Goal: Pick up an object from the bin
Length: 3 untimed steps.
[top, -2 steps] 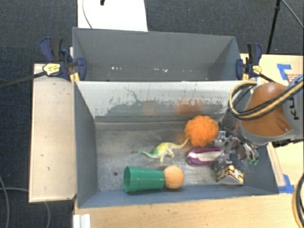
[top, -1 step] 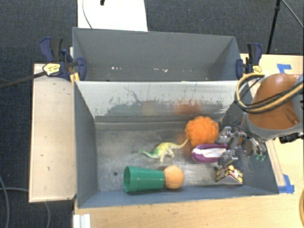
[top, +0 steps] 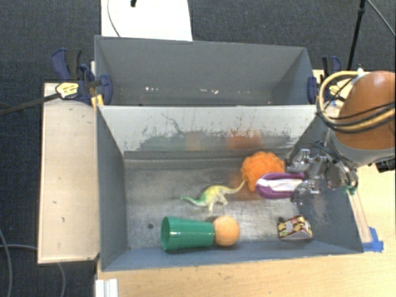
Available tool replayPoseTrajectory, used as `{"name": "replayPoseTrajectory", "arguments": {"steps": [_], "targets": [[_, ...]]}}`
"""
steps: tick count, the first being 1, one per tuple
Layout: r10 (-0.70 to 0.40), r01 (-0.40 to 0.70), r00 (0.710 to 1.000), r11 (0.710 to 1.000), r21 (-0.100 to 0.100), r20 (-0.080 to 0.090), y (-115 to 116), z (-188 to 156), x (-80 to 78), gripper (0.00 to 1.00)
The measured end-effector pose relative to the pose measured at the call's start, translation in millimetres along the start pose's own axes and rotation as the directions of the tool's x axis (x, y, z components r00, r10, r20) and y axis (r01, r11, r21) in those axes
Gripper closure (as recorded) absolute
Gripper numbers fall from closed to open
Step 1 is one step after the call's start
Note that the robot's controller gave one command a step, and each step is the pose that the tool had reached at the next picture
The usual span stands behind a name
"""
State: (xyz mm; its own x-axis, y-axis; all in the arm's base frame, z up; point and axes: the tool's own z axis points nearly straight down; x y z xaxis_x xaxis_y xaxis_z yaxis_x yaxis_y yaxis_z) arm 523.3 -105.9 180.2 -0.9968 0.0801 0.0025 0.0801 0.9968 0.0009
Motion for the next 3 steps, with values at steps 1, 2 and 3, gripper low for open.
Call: {"name": "replayPoseTrajectory", "arguments": {"steps": [1,2,3], "targets": [[-0.002,0.002,1.0,1.0,0.0,0.005,2,-13,-0.4,1.0],[0.085,-0.085,0.996,0.996,0.0,0.007,17,32,-7.2,1.0],[0.104,-0.104,0.995,0.995,0.0,-0.009,14,5,4.6,1.0]]}}
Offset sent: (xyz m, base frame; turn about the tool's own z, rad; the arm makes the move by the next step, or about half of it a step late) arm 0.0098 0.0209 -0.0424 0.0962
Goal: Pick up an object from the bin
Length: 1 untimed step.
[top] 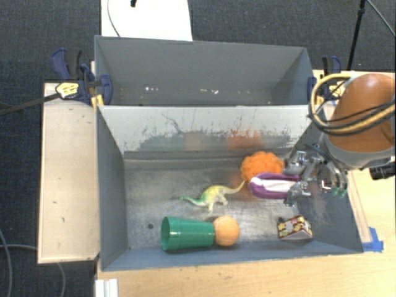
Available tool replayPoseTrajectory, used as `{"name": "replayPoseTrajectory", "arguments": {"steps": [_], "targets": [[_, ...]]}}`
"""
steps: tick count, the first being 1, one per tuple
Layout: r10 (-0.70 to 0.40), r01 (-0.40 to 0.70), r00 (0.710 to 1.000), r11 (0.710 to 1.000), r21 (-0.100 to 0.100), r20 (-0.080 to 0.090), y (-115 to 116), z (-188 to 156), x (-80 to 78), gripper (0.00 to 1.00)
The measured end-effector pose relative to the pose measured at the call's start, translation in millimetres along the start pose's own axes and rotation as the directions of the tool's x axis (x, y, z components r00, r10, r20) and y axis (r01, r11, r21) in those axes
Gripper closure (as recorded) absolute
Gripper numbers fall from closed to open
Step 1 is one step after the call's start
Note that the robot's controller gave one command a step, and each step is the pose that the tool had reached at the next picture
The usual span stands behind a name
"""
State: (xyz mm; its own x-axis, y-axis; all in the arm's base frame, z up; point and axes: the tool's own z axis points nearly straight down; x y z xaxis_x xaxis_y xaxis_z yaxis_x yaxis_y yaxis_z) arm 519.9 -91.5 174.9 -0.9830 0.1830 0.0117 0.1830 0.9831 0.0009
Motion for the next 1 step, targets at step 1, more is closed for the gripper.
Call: {"name": "replayPoseTrajectory", "arguments": {"steps": [1], "targets": [[0.008,-0.008,1.0,1.0,0.001,0.028,12.3,9.8,-13.4,1.0]]}}
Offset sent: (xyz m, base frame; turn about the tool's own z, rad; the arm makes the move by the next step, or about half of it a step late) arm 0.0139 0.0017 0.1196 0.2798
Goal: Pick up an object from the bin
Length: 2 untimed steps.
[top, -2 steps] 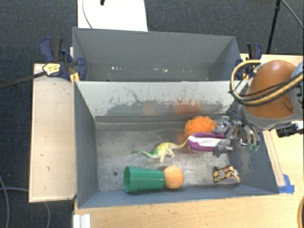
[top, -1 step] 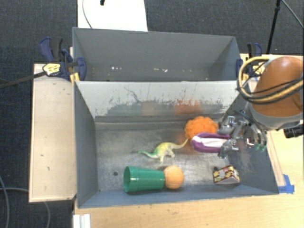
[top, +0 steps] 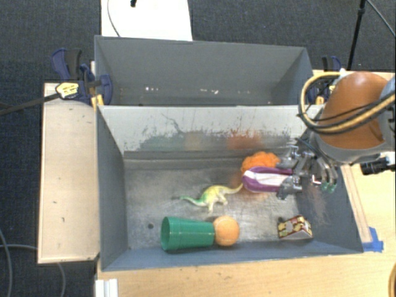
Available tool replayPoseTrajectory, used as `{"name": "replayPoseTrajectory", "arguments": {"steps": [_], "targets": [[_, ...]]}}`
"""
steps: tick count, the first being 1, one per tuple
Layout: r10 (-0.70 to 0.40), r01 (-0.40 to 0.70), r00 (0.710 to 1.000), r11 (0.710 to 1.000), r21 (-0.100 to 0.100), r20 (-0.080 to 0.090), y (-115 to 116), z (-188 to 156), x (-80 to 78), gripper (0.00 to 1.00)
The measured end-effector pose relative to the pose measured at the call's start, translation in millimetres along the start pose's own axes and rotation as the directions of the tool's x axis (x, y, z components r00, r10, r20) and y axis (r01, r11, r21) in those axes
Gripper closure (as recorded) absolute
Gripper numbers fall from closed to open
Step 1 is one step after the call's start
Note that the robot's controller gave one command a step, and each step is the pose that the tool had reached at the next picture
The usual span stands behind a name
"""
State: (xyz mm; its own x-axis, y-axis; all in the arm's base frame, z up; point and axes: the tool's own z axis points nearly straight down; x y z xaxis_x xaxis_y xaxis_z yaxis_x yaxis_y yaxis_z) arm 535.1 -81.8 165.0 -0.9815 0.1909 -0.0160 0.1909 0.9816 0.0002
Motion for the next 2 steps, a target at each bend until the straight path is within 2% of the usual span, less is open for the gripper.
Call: {"name": "replayPoseTrajectory", "arguments": {"steps": [1,2], "targets": [[0.084,-0.084,0.996,0.996,0.003,-0.029,-2,-14,5.5,1.0],[0.123,-0.123,0.992,0.992,0.003,-0.019,4,-86,10.4,1.0]]}}
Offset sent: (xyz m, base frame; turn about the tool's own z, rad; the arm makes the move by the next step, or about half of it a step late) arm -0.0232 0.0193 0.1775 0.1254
